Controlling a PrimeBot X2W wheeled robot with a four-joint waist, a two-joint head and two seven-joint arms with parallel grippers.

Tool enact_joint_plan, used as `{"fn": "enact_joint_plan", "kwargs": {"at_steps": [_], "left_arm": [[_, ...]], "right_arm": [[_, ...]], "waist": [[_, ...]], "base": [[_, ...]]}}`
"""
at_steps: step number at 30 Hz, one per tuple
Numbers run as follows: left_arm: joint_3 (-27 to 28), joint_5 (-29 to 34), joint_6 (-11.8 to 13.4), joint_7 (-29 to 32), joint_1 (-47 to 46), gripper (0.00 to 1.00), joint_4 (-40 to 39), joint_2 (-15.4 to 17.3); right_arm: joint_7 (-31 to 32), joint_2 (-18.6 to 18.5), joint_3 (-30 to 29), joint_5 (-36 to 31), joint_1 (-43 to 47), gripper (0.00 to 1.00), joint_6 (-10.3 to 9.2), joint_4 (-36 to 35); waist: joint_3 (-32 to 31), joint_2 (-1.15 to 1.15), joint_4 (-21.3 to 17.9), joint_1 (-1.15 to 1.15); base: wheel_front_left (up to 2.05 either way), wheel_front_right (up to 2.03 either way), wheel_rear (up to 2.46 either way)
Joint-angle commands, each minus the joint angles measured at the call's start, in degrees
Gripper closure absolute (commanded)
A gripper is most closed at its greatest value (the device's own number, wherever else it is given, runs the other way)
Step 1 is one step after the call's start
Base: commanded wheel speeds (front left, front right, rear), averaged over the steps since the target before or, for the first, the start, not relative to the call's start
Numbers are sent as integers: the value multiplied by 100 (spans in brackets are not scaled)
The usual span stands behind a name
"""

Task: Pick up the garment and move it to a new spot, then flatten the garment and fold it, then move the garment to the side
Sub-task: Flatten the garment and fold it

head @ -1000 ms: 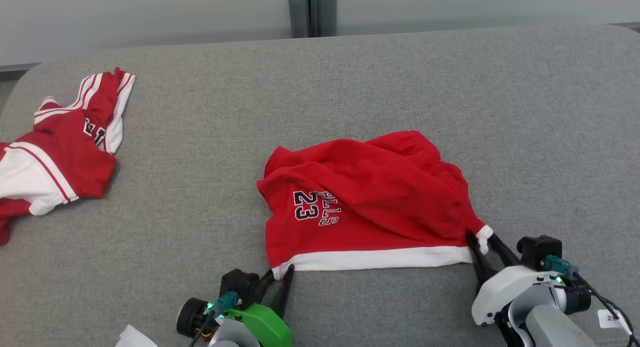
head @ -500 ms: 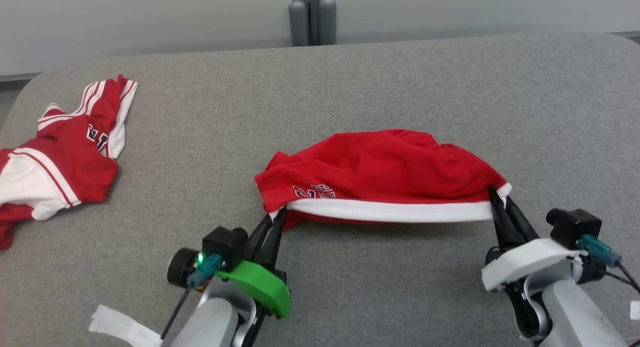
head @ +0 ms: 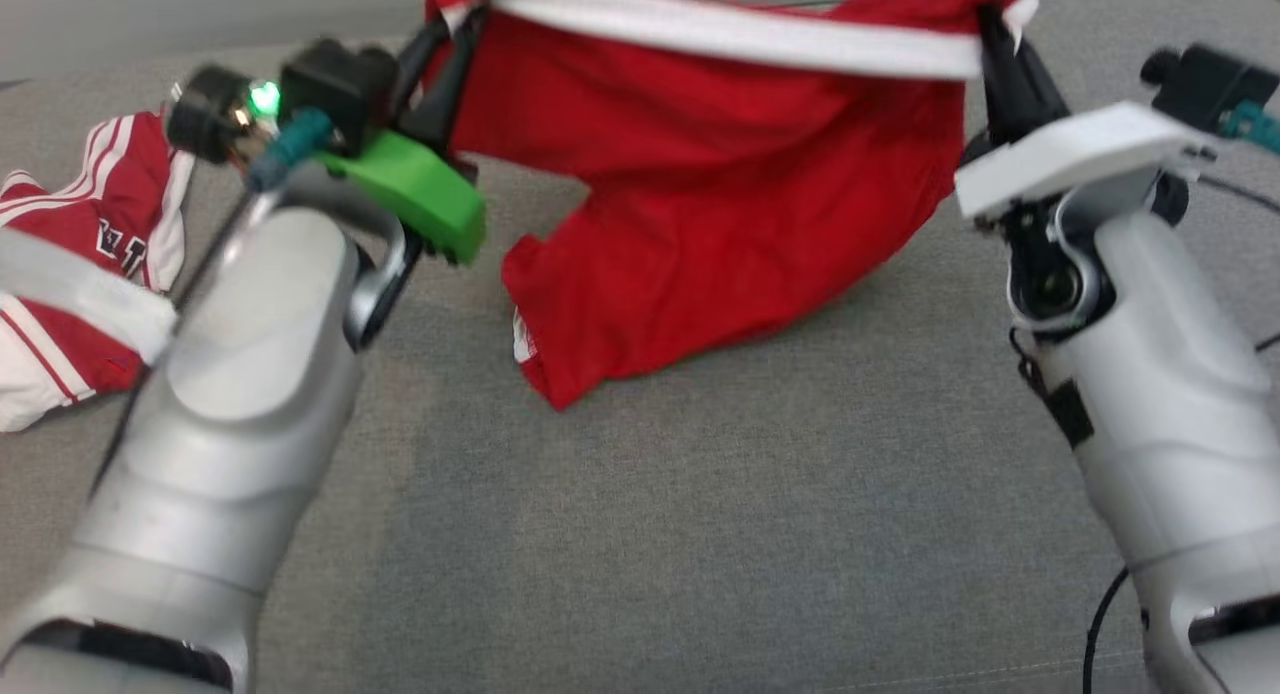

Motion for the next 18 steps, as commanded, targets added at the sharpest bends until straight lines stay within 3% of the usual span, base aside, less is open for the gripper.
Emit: {"fn": "enact_joint_plan", "kwargs": {"at_steps": [1, 6, 11, 18], "left_arm": [[-66, -67, -18, 47, -527, 100, 125, 123], [-425, -254, -17, 206, -2093, 100, 521, 343], [-408, -695, -18, 135, -3437, 100, 1016, 306], [-477, -1018, -10, -133, -4050, 100, 1596, 162]], "right_arm": [[111, 0, -73, 179, -508, 100, 0, 179], [374, 0, -155, 437, -2161, 100, 1, 799], [265, -59, -122, 385, -3513, 100, 0, 1383], [26, 45, 128, 489, -4190, 100, 0, 1921]], "waist": [[444, 0, -136, 0], [937, 0, -199, 0], [1266, 0, -175, 0], [1419, 0, -163, 0]], "base": [[0, 0, 0], [0, 0, 0], [0, 0, 0], [0, 0, 0]]}}
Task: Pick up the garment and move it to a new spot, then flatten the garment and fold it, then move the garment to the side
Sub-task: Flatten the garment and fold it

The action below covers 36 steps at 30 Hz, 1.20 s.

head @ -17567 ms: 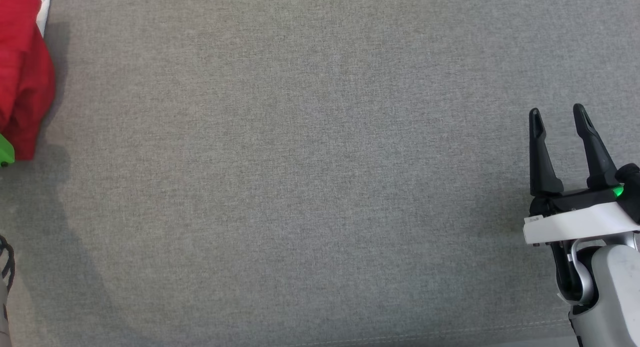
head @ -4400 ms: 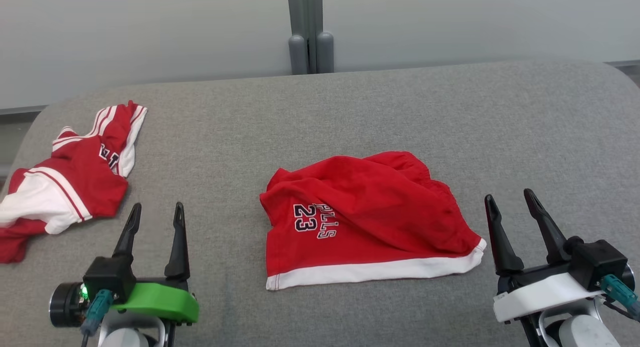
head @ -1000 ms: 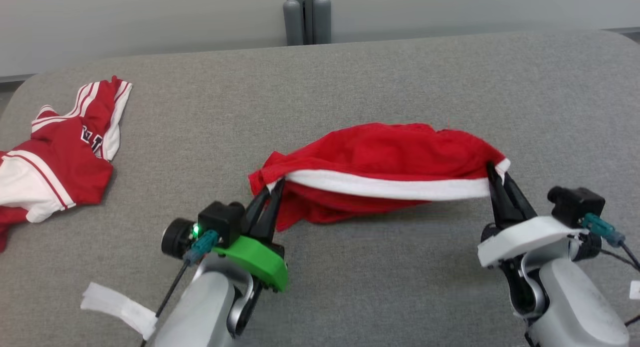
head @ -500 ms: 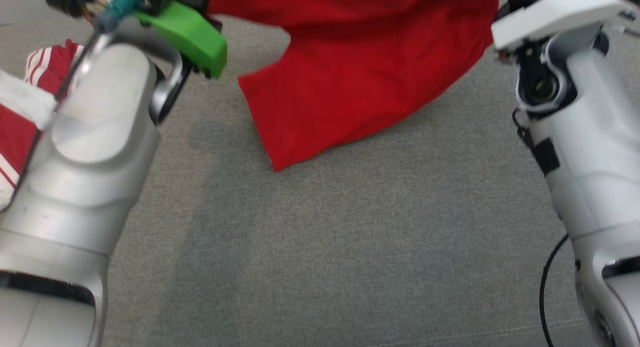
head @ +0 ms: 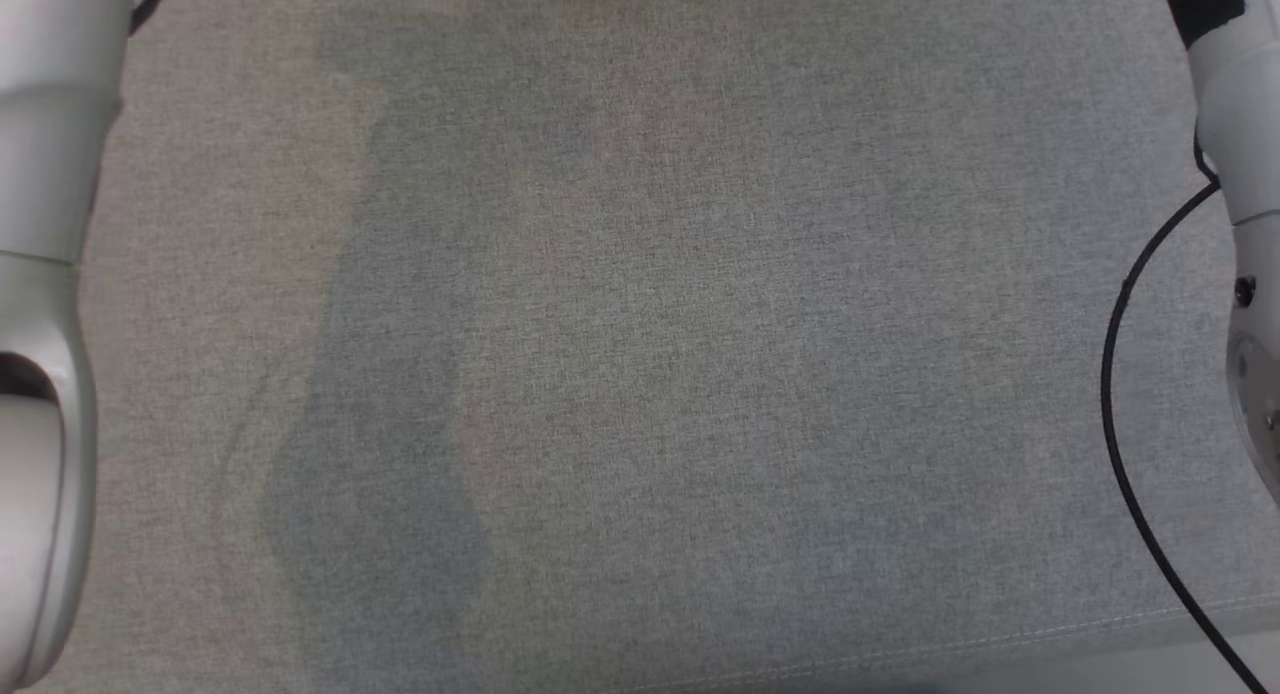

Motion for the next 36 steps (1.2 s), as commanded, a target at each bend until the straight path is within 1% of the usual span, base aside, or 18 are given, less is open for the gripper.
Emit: {"fn": "enact_joint_plan", "kwargs": {"at_steps": [1, 3, 5, 7, 9, 13, 16, 19, 22, 24, 26, 28, 32, 36], "left_arm": [[-38, -71, 6, -63, 146, 100, 65, -26], [-119, -144, 7, -110, 415, 100, 128, -17], [-76, -255, 7, -151, 740, 100, 113, 3], [143, -260, 37, -166, 1148, 100, -192, 37], [256, -121, 61, -149, 1901, 100, -532, 73], [715, -2, 231, -155, 3267, 100, -1390, 67], [1001, 199, 370, -155, 4447, 100, -2015, 0], [1285, 306, 441, -155, 5454, 100, -2596, -92], [1467, 487, 414, -156, 6502, 100, -3024, -190], [1568, 550, 390, -157, 7045, 100, -3233, -287], [1618, 657, 381, -157, 7510, 100, -3379, -371], [1669, 712, 408, -156, 7931, 100, -3517, -475], [1672, 818, 346, -156, 8481, 100, -3687, -616], [1697, 919, 321, -156, 8890, 100, -3754, -683]], "right_arm": [[-60, -6, 75, 80, 122, 100, 0, 71], [-112, 18, 211, 182, 374, 100, 0, 134], [-205, 7, 287, 358, 677, 100, 0, 100], [-286, -61, 404, 484, 1082, 100, 0, -8], [-347, -124, 577, 633, 1631, 100, -1, -175], [-450, -294, 764, 932, 2725, 100, -2, -556], [-484, -392, 809, 1166, 3584, 100, -5, -915], [-503, -451, 857, 1270, 4377, 100, -5, -1296], [-502, -513, 733, 1246, 5180, 100, -6, -1771], [-504, -524, 697, 1161, 5704, 100, -7, -2004], [-504, -514, 535, 1169, 6168, 100, -7, -2246], [-505, -489, 418, 1081, 6602, 100, -7, -2453], [-500, -373, 198, 884, 7383, 100, -6, -2875], [-500, -241, 14, 690, 8032, 100, -6, -3229]], "waist": [[81, 0, 11, -2], [91, 0, 17, -2], [68, 0, 23, -2], [27, 0, 35, -2], [-50, 0, 36, -2], [-258, 0, 28, -2], [-431, 0, 9, -2], [-599, 0, -16, -2], [-781, 0, -31, -2], [-897, 0, -40, -2], [-1035, 0, -3, -2], [-1159, 0, 14, -2], [-1350, 0, 77, -2], [-1496, 0, 107, -2]], "base": [[0, 0, 0], [0, 0, 0], [0, 0, 0], [0, 0, 0], [0, 0, 0], [0, 0, 0], [0, 0, 0], [0, 0, 0], [0, 0, 0], [0, 0, 0], [0, 0, 0], [0, 0, 0], [0, 0, 0], [0, 0, 0]]}}
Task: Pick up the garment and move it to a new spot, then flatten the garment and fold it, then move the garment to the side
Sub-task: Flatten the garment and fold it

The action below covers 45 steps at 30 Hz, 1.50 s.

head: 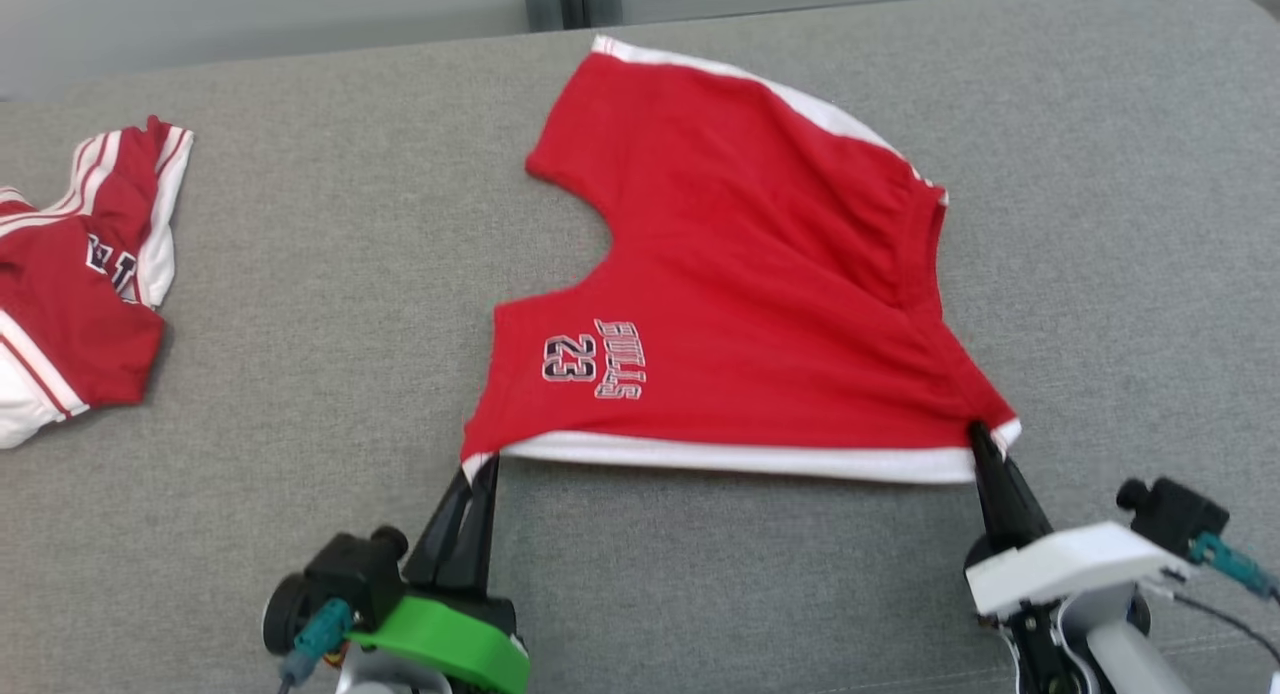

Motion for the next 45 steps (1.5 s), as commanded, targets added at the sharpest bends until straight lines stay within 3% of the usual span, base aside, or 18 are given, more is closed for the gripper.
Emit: {"fn": "enact_joint_plan", "kwargs": {"at_steps": [1, 9, 18, 24, 33, 38, 44, 45], "left_arm": [[57, 63, -14, -21, 172, 100, -18, 17], [54, 329, -135, -21, 21, 100, 9, 189], [-272, 466, -289, 225, -1516, 100, 333, 715], [-1025, 522, -318, 592, -3053, 100, 744, 1205], [-2334, -287, -311, 908, -5046, 100, 1829, 1839], [-2955, -596, -309, 931, -6020, 100, 2461, 2021], [-3588, -902, -309, 825, -6780, 100, 3118, 1998], [-3689, -951, -310, 795, -6867, 100, 3244, 1981]], "right_arm": [[-30, 6, -112, -53, 235, 100, -14, -68], [111, 202, -448, -274, 582, 100, -14, -467], [622, 396, -684, -469, -200, 100, -13, -652], [884, 574, -796, -519, -1182, 100, -12, -331], [806, 730, -660, -413, -2596, 100, -9, 723], [533, 730, -185, 67, -3278, 100, -9, 1234], [197, 733, 444, 581, -3901, 100, -9, 1730], [153, 733, 552, 642, -3985, 95, -9, 1802]], "waist": [[-134, 0, 50, 0], [-206, 0, -20, 0], [22, 0, -339, 0], [477, 0, -669, 0], [1123, 0, -1123, 0], [1480, 0, -1291, 0], [1690, 0, -1415, 0], [1702, 0, -1426, 0]], "base": [[0, 0, 0], [0, 0, 0], [0, 0, 0], [0, 0, 0], [0, 0, 0], [0, 0, 0], [0, 0, 0], [0, 0, 0]]}}
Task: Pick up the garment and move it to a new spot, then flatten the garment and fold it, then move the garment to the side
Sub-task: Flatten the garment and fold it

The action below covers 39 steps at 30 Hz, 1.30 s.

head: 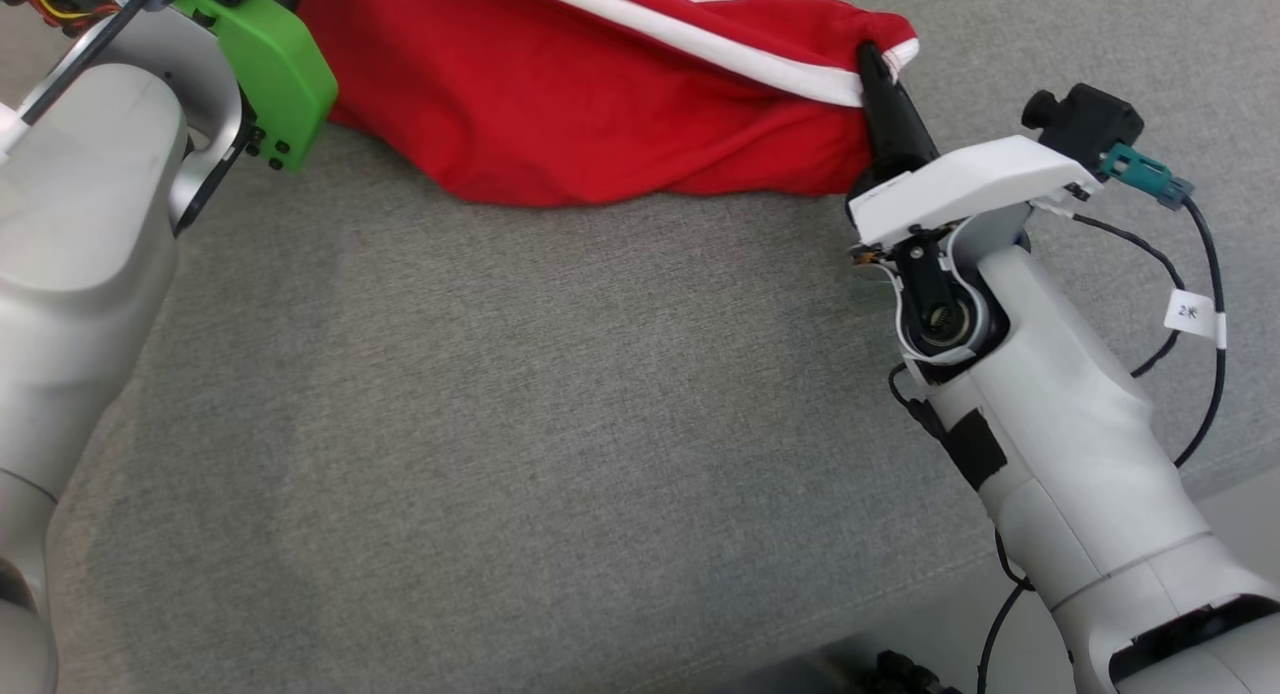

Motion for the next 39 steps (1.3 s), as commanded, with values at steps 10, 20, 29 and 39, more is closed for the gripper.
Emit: {"fn": "enact_joint_plan", "kwargs": {"at_steps": [10, 20, 29, 39], "left_arm": [[-473, -443, 16, -540, -346, 0, 943, -70], [-732, -854, 16, -787, -115, 0, 1165, 27], [-1216, -1361, 16, -624, 175, 0, 1051, 281], [-1693, -1921, 15, 44, 424, 0, 994, 466]], "right_arm": [[-213, -43, 96, -494, -18, 0, -3, -216], [-214, -143, -643, -1678, 1435, 0, -2, -1820], [-214, -68, -888, -1828, 2523, 0, -2, -2601], [-215, -26, -1037, -2868, 3134, 0, -2, -3362]], "waist": [[29, 0, -217, 0], [-201, 0, -195, 0], [-171, 0, -325, 0], [-129, 0, -509, 0]], "base": [[0, 0, 0], [0, 0, 0], [0, 0, 0], [0, 0, 0]]}}
